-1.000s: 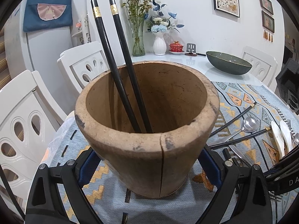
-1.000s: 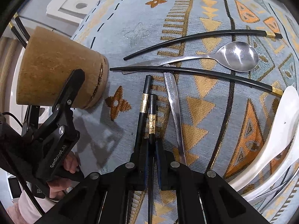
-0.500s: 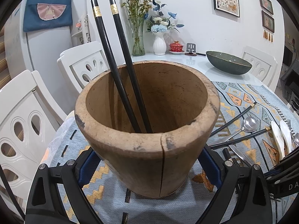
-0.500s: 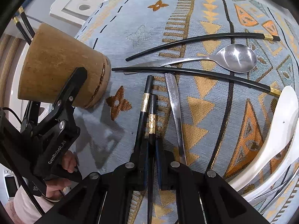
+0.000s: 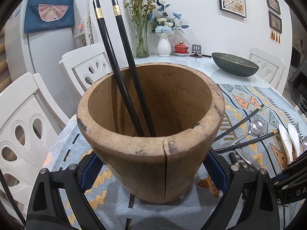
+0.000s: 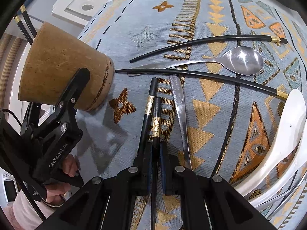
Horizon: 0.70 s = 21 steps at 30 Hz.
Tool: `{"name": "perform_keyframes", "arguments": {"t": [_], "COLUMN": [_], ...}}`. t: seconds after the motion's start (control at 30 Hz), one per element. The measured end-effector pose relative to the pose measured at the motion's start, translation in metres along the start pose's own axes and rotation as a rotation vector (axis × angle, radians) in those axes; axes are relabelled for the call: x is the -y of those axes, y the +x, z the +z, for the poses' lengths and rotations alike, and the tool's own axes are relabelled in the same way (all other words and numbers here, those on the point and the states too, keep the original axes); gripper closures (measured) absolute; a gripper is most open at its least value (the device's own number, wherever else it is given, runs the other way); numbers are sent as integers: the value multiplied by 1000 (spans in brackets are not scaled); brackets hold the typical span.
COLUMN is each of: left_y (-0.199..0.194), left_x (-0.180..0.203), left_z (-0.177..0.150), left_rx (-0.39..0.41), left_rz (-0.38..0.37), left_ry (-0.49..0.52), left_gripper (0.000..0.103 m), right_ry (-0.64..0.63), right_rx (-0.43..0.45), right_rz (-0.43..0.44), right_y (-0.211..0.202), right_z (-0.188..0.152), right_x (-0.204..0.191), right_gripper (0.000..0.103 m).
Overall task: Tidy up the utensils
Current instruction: 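Lift the black chopstick off the cloth with the right gripper, then carry the chopstick over the wooden holder and release it inside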
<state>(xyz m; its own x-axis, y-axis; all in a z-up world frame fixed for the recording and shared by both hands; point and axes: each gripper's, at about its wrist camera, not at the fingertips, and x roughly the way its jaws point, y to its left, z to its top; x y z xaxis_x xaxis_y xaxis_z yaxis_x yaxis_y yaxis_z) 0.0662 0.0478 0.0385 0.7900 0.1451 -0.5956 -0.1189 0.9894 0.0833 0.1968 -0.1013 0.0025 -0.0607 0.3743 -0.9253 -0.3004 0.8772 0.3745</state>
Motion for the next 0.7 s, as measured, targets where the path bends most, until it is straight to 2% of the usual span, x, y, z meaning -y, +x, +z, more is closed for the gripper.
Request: {"name": "perform_keyframes", "arguments": {"t": [0.2,0.37,0.47,0.7], "left_y": [0,0,0,0], "left_x": [0,0,0,-1], "left_z": [0,0,0,0], "left_rx": [1,-1,0,0], "left_rz": [0,-1,0,-1], "left_ry": [0,0,0,-1], "left_gripper": [7,7,6,6], "right_ry": [-8,22,0,-119], "right_rx": [22,28,48,181], "right_rz": [-24,72,96,129], "right_y": [-1,-8,-17,-53], "right_z": [-2,-5,-8,-7], "right_x": [-4,6,4,-21], "right_gripper": [98,97,97,97]}}
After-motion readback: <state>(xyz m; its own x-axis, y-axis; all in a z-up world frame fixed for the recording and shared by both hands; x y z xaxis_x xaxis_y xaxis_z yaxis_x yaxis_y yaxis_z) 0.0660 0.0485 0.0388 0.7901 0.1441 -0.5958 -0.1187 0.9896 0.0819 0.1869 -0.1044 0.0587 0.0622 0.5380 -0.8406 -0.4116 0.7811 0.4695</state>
